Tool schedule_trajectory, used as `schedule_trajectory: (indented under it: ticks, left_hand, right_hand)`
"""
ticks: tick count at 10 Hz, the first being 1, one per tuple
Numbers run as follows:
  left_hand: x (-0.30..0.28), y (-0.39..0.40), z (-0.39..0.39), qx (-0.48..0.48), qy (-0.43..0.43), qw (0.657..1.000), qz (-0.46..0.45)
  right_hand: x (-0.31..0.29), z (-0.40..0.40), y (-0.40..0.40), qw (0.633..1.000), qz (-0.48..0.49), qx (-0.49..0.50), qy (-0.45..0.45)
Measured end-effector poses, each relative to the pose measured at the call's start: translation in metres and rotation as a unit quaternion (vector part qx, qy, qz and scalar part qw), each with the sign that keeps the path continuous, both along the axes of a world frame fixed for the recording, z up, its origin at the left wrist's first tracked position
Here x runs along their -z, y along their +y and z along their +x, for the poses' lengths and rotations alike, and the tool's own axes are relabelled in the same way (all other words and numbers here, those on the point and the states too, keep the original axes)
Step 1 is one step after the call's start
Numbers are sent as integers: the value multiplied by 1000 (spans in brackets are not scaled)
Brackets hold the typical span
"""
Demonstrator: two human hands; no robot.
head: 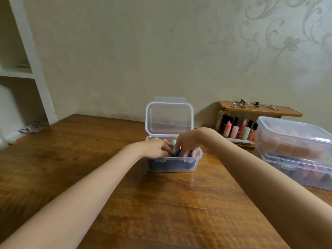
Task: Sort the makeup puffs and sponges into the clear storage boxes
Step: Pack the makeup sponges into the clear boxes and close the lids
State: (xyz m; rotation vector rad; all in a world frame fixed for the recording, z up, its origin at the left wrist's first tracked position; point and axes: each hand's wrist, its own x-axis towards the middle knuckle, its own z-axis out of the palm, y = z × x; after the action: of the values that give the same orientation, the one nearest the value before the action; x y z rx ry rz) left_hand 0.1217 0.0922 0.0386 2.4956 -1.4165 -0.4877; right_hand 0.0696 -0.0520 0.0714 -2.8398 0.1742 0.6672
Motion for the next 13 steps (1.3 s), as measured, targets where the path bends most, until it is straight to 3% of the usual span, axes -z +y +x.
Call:
schedule_trajectory:
  ticks: [1, 3, 4, 6, 7, 8, 9, 10, 11, 12, 13]
  left_hand:
    - [-6, -3, 0, -3, 24, 999, 24]
    - [-10, -13, 8, -25, 30, 997, 73]
    - [-7, -12, 12, -32, 18, 999, 34]
    - [-2, -7, 6, -71, 7, 997, -26]
    - [4, -9, 3, -95, 4, 994, -45]
    - [2, -8, -1, -89, 20, 995, -46]
    - [-12, -4, 1, -83, 44, 993, -72]
    - [-32, 8, 20, -197, 44, 934, -295]
    - [-27, 13, 38, -341, 41, 845, -411]
    - [-7, 7, 53, -386, 186, 789, -440]
    - [-8, 1, 54, -346, 229, 784, -461]
  right_hand:
    - [9, 13, 11, 999, -28, 11, 23]
    - [1, 5, -3, 1000, 10, 15, 3]
    - [1, 0, -6, 1000, -26, -4, -12]
    - [17, 8, 24, 996, -25, 53, -74]
    - [18, 6, 27, 997, 25, 73, -33]
    - [-12, -1, 8, 988, 107, 88, 64]
    - [-37, -8, -6, 978, 180, 99, 29]
    - [-59, -5, -26, 915, 270, 196, -226]
    - [-45, 7, -43, 861, 241, 266, -361]
    - [-8, 23, -52, 884, 201, 275, -321]
    - [1, 23, -48, 859, 302, 272, -311]
